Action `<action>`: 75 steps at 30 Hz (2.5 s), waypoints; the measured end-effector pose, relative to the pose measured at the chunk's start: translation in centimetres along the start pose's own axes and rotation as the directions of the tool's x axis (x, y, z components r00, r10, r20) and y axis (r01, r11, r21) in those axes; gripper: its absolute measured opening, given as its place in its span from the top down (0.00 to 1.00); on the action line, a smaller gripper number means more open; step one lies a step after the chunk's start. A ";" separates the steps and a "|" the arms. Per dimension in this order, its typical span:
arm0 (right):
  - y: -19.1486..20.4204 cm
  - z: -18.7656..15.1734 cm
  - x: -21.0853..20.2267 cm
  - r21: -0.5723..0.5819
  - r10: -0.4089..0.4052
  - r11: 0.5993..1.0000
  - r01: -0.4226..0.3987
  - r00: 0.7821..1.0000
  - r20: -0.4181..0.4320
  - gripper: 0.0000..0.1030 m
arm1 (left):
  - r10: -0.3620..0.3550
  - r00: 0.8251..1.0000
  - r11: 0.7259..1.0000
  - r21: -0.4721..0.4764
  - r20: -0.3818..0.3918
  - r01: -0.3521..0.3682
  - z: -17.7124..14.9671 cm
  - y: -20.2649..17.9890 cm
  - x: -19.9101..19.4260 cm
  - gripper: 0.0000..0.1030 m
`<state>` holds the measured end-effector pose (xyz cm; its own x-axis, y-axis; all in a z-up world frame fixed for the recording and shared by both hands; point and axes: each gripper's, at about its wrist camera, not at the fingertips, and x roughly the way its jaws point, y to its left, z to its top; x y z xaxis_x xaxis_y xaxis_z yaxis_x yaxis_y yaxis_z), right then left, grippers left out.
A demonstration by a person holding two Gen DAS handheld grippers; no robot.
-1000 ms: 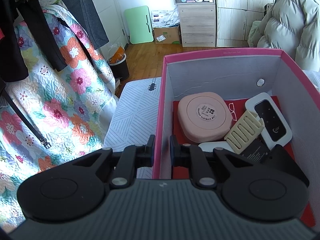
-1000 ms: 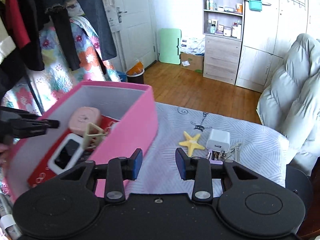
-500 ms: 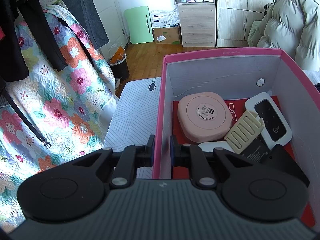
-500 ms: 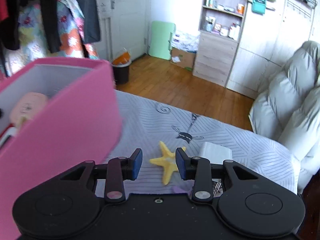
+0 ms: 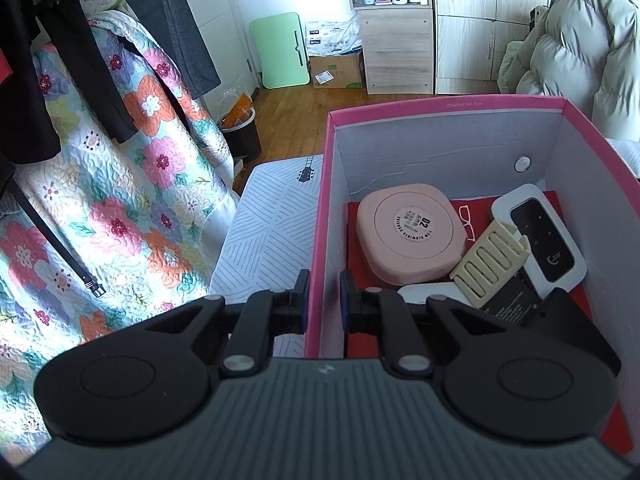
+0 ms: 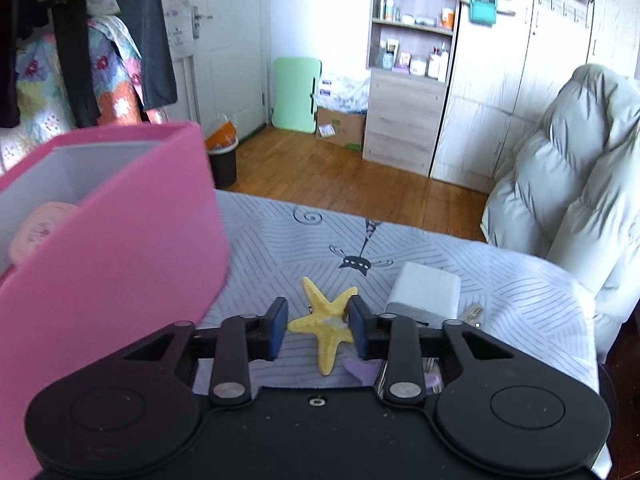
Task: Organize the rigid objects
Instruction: 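Grasp the yellow starfish with the right tool, then carry the yellow starfish into the pink box and release it, then reach the right tool toward the purple starfish keychain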
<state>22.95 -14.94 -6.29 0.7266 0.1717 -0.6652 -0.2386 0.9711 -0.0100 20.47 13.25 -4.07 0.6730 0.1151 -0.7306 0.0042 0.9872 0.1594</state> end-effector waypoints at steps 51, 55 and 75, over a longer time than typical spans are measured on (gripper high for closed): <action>-3.2 -1.5 -9.1 0.293 0.116 0.944 -0.151 0.984 0.134 0.22 | 0.008 1.000 1.000 0.009 0.013 -0.008 0.0 -0.3 -0.1 0.88; -3.3 -2.2 -7.9 0.192 0.033 0.980 -0.050 0.995 0.089 0.23 | 0.015 1.000 1.000 0.010 0.025 -0.015 -0.3 -0.6 -0.2 0.88; -2.9 -3.0 -2.4 0.099 -0.050 0.994 0.051 0.999 -0.013 0.57 | -0.016 0.998 1.000 -0.011 0.057 0.017 -0.2 0.1 -0.5 0.92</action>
<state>19.92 -18.64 -6.87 0.7294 0.1211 -0.6733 -0.1365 0.9902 0.0303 19.99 13.29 -3.78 0.7142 0.0927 -0.6938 0.0072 0.9902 0.1397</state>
